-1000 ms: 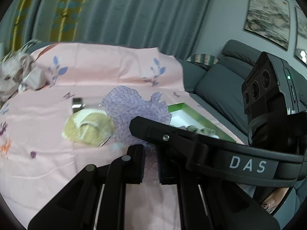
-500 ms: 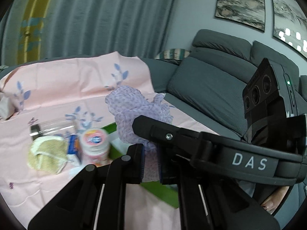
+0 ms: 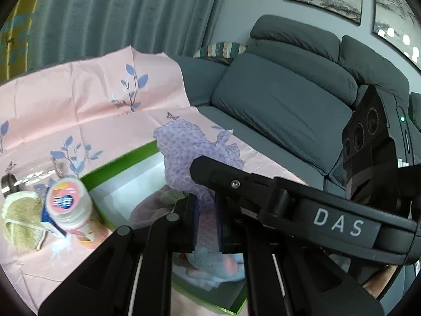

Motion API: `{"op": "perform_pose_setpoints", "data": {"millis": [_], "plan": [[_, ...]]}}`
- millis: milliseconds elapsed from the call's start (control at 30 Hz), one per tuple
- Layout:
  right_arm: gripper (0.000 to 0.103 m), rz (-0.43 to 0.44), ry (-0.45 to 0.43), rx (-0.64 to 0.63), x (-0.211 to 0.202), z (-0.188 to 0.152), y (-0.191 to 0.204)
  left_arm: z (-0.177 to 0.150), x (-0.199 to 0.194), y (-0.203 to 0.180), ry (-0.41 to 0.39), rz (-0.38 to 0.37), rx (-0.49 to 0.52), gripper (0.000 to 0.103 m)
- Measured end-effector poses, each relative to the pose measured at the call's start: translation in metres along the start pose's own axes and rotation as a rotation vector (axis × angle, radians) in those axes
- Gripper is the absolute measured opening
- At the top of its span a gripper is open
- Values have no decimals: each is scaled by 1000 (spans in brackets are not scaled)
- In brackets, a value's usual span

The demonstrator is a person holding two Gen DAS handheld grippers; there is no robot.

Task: Organize soft objects
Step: 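Lift the mesh puff with the right gripper and carry it over the box, then lower the mesh puff into the box and open the right gripper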

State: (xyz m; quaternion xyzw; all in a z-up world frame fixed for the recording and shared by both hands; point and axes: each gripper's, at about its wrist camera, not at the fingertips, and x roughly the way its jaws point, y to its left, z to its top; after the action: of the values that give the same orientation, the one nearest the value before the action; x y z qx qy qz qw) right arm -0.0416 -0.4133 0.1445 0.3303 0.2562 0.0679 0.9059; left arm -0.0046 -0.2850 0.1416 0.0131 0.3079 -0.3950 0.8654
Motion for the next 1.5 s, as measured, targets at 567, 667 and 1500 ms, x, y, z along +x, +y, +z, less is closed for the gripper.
{"op": "perform_pose_setpoints", "data": {"millis": [567,667,1500], "plan": [[19,-147,85,74,35,8,-40,-6,69,25,159,31,-120,7],[19,-186,94,86,37,7,-45,-7,76,27,185,47,-131,7],[51,-168,-50,143,-4,13,-45,2,38,38,82,89,-185,77]]}}
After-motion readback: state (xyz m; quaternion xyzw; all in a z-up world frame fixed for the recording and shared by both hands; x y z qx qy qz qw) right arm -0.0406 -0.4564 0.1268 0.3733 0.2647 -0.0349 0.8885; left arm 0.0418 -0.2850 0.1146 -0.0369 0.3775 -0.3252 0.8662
